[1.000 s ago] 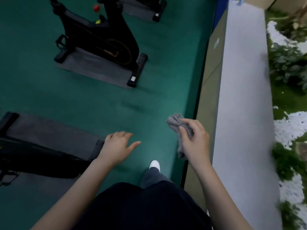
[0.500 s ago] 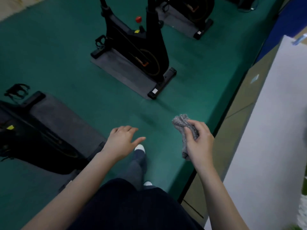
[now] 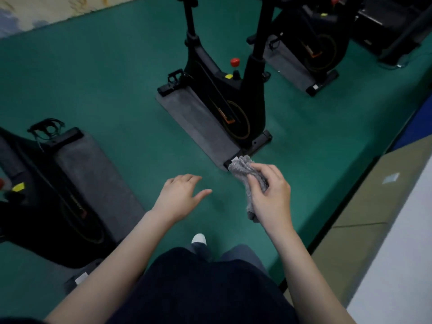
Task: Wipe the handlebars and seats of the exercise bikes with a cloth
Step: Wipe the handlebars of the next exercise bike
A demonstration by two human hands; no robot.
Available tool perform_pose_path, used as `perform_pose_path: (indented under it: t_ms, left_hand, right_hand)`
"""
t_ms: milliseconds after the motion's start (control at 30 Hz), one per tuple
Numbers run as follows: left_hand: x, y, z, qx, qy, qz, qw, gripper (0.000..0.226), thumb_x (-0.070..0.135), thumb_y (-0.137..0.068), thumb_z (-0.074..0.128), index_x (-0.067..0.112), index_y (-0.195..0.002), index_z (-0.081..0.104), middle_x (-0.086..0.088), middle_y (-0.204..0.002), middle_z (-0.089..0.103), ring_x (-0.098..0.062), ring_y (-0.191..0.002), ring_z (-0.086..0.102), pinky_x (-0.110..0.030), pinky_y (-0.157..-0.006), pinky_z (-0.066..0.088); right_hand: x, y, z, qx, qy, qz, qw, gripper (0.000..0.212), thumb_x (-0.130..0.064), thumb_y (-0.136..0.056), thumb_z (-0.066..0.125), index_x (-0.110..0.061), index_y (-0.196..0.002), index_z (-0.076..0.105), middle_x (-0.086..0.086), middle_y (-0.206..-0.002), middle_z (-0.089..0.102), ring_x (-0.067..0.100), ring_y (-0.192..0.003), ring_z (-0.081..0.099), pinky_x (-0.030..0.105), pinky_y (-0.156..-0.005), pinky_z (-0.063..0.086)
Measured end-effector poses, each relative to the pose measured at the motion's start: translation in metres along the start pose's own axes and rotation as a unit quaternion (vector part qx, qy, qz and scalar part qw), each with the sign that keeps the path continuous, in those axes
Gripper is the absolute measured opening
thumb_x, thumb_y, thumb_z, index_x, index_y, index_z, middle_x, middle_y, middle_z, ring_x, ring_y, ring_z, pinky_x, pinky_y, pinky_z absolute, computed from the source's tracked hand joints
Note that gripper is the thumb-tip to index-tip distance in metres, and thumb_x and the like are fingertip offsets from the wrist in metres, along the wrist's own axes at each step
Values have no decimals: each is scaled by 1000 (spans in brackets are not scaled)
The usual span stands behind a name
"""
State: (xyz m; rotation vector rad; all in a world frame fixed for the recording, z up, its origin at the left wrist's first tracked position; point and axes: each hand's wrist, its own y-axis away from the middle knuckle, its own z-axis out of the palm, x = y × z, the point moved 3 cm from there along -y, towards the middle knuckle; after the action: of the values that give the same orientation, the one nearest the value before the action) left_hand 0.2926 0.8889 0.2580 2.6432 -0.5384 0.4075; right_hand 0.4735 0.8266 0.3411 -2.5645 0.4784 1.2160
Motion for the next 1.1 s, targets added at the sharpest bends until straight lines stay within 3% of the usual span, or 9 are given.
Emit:
perform_pose_path:
  t_ms: [433,633,933,1100]
  left_hand:
    - [-64,-39,-37,83,72,-216,970,58,57,-94,41,21,-139,44,3,-144,44,-17,-133,38,-34,-107,27]
    - [-69,-73,-55,118,108,-322,933,57,56,-94,41,20,-138,45,3,-141,47,-17,-133,38,-34,-107,27]
    - [-60,-130,-84,176,140,-386,895,60,56,-93,42,22,-142,41,3,-148,38,-16,-137,31,-36,-111,23]
    - [-80,-130,-88,188,165,-432,867,61,55,-93,44,21,-143,39,3,-148,38,-17,-138,31,-37,-112,25]
  right_hand:
    - [-49,-132,90,-203,-32,-146,968,19,2,-85,61,-6,-101,69,3,-101,63,21,-102,59,32,-94,45]
    - [-60,-214,114,-279,-47,-194,939,19,1,-86,61,-8,-101,68,-2,-98,60,16,-99,58,19,-90,40]
    - [-61,-306,147,-320,-46,-237,916,17,2,-86,63,-4,-100,69,6,-99,63,16,-94,58,17,-86,39]
    - [-77,-322,176,-363,-41,-262,893,18,1,-86,63,-6,-101,69,-1,-96,59,14,-94,57,14,-84,37]
